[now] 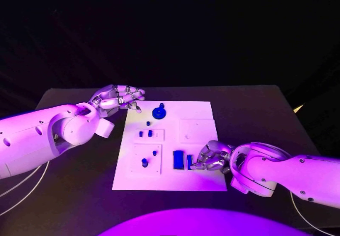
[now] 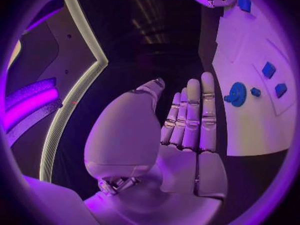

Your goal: Assemble the parts on the task board

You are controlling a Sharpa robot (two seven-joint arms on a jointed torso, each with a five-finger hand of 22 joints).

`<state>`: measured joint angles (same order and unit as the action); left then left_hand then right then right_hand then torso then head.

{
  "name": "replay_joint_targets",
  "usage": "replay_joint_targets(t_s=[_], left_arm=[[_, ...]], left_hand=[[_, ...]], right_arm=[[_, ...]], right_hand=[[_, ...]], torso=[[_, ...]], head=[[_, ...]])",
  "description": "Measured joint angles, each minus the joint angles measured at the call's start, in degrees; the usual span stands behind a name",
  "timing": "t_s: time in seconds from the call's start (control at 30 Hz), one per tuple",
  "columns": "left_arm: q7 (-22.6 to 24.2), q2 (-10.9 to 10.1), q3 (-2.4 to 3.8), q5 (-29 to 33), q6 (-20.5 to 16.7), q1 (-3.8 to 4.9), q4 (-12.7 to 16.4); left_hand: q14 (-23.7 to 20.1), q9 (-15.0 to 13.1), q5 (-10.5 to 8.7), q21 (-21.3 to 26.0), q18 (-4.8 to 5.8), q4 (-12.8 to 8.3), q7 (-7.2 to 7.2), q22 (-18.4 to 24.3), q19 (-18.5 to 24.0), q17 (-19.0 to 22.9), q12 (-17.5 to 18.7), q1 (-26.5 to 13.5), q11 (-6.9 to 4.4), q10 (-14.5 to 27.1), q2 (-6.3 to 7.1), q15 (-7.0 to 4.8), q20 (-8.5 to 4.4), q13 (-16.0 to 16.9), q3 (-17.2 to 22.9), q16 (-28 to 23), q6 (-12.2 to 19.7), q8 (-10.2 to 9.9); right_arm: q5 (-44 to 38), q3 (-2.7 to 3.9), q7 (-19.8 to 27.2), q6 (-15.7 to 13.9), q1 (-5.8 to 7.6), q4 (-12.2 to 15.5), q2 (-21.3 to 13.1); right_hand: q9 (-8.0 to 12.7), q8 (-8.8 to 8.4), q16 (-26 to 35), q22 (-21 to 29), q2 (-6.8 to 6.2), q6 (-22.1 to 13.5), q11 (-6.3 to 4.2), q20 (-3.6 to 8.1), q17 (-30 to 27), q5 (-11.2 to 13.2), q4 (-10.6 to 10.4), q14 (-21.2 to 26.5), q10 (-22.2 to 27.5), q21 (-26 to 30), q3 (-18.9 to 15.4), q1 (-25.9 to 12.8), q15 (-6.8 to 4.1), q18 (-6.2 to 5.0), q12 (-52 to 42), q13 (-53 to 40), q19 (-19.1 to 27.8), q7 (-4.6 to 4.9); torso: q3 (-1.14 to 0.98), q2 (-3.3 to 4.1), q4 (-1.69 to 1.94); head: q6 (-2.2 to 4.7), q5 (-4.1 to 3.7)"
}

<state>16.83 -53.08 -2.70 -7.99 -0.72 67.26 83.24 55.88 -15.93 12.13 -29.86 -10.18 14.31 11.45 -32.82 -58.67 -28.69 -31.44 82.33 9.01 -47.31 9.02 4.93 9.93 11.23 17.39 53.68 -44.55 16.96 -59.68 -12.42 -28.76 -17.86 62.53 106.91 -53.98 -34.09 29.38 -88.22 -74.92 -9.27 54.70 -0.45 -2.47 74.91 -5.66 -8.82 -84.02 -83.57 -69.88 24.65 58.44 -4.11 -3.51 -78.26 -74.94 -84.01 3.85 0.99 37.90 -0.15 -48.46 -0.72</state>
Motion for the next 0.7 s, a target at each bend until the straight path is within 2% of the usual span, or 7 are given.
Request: replay_joint_targets(t_s=[0.13,0.23,0.4,0.43,0.57,0.63,0.7], left_arm=[[-0.01,-0.25,0.0,0.01,0.0,0.0,0.16],[0.03,-0.28,-0.03,0.16,-0.03,0.0,0.25],[1.3,-0.22,-0.08,0.72,-1.4,0.0,0.48],[1.99,-0.17,-0.11,1.0,-2.28,0.0,0.47],[4.27,0.02,-0.2,2.04,-5.28,-0.01,0.18],[5.62,0.15,-0.22,2.8,-6.92,-0.05,-0.12],[6.66,0.44,-0.23,3.37,-8.1,-0.19,-0.57]], left_hand=[[0.0,0.0,0.0,0.0,0.0,0.0,0.0,0.0,0.0,0.05,0.0,0.51,0.0,0.0,-0.08,0.0,0.0,0.0,0.0,0.0,0.0,0.0],[0.0,0.0,0.0,0.0,0.0,0.0,0.0,0.0,0.0,0.05,0.0,0.51,0.0,0.0,-0.08,0.0,0.0,-0.03,0.0,0.0,0.0,0.0],[-0.21,0.0,0.0,0.23,0.0,-0.16,0.0,0.0,0.0,0.17,0.0,0.99,0.0,0.0,0.4,-0.21,0.0,-0.11,-0.16,0.0,0.0,0.3],[-0.21,0.0,0.0,0.23,0.0,-0.16,0.0,0.0,0.0,0.18,0.0,0.99,0.0,0.0,0.4,-0.21,0.0,-0.11,-0.16,0.0,0.0,0.3],[-0.84,0.0,0.0,0.63,0.0,-0.16,0.0,0.11,0.0,0.41,-0.23,1.22,0.0,0.0,0.17,-0.19,0.0,-0.19,-0.16,-0.53,0.0,0.41],[-2.13,0.0,0.0,1.5,0.0,-0.16,0.0,0.46,0.67,0.96,-0.23,1.38,0.0,0.0,0.33,0.02,0.14,-0.41,-0.16,-1.56,0.0,0.65],[-4.11,0.0,0.0,3.4,0.0,0.19,-0.08,1.43,2.56,2.39,-0.02,2.27,0.0,0.0,0.03,0.38,0.44,-0.9,0.19,-4.41,-0.44,0.96]], right_arm=[[1.63,-0.07,0.74,-0.6,0.87,0.68,-1.5],[4.04,-0.02,3.05,-1.41,2.0,0.84,-2.49],[9.43,0.11,10.9,-2.97,3.73,-1.3,-2.82],[11.14,0.17,13.34,-3.46,4.24,-2.62,-2.62],[16.72,0.62,20.19,-4.76,5.7,-7.48,-1.8],[20.65,0.91,24.25,-5.4,6.38,-11.18,-1.07],[24.15,1.03,27.58,-5.7,6.71,-14.52,-0.25]], right_hand=[[0.01,-0.19,0.69,0.01,-1.12,-1.22,0.57,0.0,0.0,-0.15,-0.36,0.05,0.58,2.29,-1.37,0.31,0.21,0.0,0.68,0.0,0.0,0.73],[0.01,-0.33,1.12,0.01,-1.81,-1.7,0.71,0.0,0.0,-1.98,-0.28,-0.01,0.72,4.39,-2.05,1.11,0.44,0.0,0.78,0.01,0.0,0.86],[0.43,-1.7,2.29,0.01,-0.86,-3.58,1.54,-0.73,0.0,-2.69,0.19,0.1,1.79,8.39,-2.04,4.18,0.96,-0.07,2.01,0.01,0.76,1.68],[0.64,-2.18,2.83,0.01,-0.74,-4.15,1.69,-0.86,0.0,-2.87,0.41,-0.02,2.45,10.08,-1.82,5.0,1.09,-0.6,2.92,0.01,1.28,1.87],[1.58,-4.68,10.94,0.02,0.39,-6.76,3.13,-1.93,-6.72,-3.77,1.95,0.57,13.37,32.43,-0.23,8.74,2.58,-4.33,18.54,6.05,7.99,3.44],[1.75,-5.46,17.72,3.05,0.6,-7.58,3.74,-2.56,-14.55,-3.88,2.2,3.41,19.98,47.59,0.91,9.56,3.14,-6.19,29.18,13.85,12.68,3.86],[1.78,-6.09,25.86,6.15,0.19,-8.35,4.27,-3.15,-23.39,-3.87,2.62,7.63,24.32,54.12,1.86,10.37,3.72,-6.25,35.65,19.29,15.3,4.31]], torso=[[0.07,-0.03,-0.02],[0.2,-0.08,-0.07],[0.56,-0.38,-0.23],[0.65,-0.48,-0.25],[0.9,-0.85,-0.25],[1.01,-0.98,-0.21],[1.15,-1.19,-0.16]], head=[[0.4,-0.24],[0.73,-0.32],[1.53,-0.44],[1.74,-0.46],[3.0,-0.66],[3.82,-0.82],[4.73,-0.93]])
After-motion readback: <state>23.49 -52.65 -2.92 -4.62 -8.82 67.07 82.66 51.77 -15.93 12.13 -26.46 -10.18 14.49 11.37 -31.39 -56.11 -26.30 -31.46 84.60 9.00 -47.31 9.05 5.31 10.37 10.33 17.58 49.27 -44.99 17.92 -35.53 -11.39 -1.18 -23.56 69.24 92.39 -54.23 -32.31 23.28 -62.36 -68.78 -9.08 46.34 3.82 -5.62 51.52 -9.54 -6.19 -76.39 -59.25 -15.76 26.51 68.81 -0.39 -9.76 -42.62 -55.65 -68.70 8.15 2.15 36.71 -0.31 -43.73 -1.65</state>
